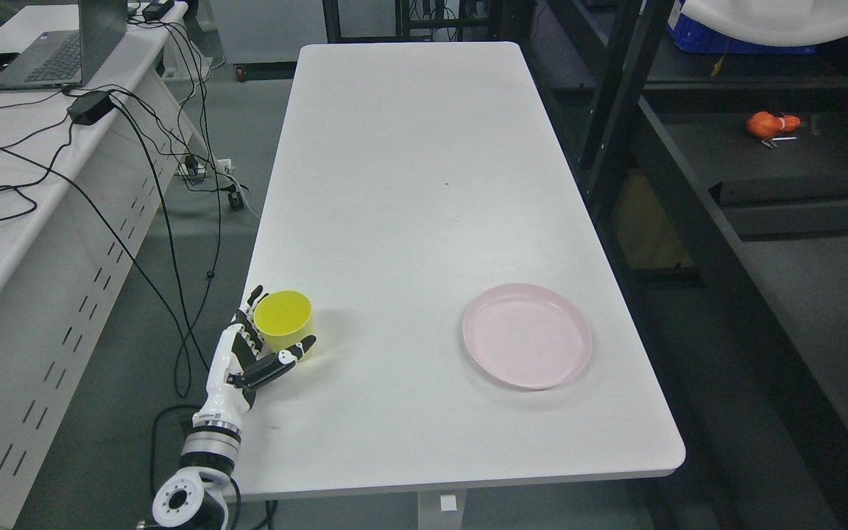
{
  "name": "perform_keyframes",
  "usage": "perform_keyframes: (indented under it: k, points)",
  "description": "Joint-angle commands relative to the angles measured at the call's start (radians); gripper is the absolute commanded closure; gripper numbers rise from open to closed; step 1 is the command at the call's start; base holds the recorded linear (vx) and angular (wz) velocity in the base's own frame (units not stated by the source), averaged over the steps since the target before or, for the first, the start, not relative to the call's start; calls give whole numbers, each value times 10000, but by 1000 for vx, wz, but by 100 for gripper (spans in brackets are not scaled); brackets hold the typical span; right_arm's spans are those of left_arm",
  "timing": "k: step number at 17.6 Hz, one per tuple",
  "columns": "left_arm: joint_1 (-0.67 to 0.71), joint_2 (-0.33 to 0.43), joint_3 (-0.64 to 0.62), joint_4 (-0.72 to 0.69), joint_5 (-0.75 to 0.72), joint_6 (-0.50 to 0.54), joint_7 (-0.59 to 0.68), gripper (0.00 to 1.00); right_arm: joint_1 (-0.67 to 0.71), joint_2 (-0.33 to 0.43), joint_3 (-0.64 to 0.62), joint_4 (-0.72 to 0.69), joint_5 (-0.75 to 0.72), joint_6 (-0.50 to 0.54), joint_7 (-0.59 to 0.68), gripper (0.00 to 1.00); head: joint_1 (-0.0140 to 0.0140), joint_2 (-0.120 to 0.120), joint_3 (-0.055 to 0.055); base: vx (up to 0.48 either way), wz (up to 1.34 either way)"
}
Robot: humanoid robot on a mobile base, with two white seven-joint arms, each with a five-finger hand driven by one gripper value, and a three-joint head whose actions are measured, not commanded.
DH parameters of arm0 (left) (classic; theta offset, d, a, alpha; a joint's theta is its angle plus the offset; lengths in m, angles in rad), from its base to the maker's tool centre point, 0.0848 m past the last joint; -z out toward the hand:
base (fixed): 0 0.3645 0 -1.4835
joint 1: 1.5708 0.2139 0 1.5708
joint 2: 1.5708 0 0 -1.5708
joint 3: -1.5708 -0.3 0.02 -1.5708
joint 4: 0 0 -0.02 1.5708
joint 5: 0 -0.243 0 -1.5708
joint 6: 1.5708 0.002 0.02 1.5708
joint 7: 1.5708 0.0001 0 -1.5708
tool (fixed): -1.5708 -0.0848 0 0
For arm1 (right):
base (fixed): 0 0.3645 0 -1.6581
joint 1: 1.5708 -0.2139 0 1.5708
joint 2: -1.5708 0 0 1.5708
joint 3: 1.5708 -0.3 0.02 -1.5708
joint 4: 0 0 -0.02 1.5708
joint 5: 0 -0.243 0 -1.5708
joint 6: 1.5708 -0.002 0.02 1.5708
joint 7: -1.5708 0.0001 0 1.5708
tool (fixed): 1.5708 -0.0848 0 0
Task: Place yellow IKEA cup on middle right shelf
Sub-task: 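Close the left hand around the yellow cup, then lift the yellow cup off the table with the left hand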
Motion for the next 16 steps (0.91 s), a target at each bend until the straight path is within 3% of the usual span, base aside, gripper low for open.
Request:
perform_keyframes:
  k: [1,8,13,16]
  points:
    - [-396,172,-146,1114,21,111,13,9,138,-175,169,0,-245,7,7,1,0,0,0,0,0]
    - [-657,172,-146,1941,98,127,28,35,138,-175,169,0,-245,7,7,1,0,0,0,0,0]
    - [-627,172,481,1684,1902,5,90,79,138,-175,169,0,-245,7,7,1,0,0,0,0,0]
    - [-245,172,545,-89,2856,-914,44,100,138,-175,169,0,-245,7,7,1,0,0,0,-2,-12]
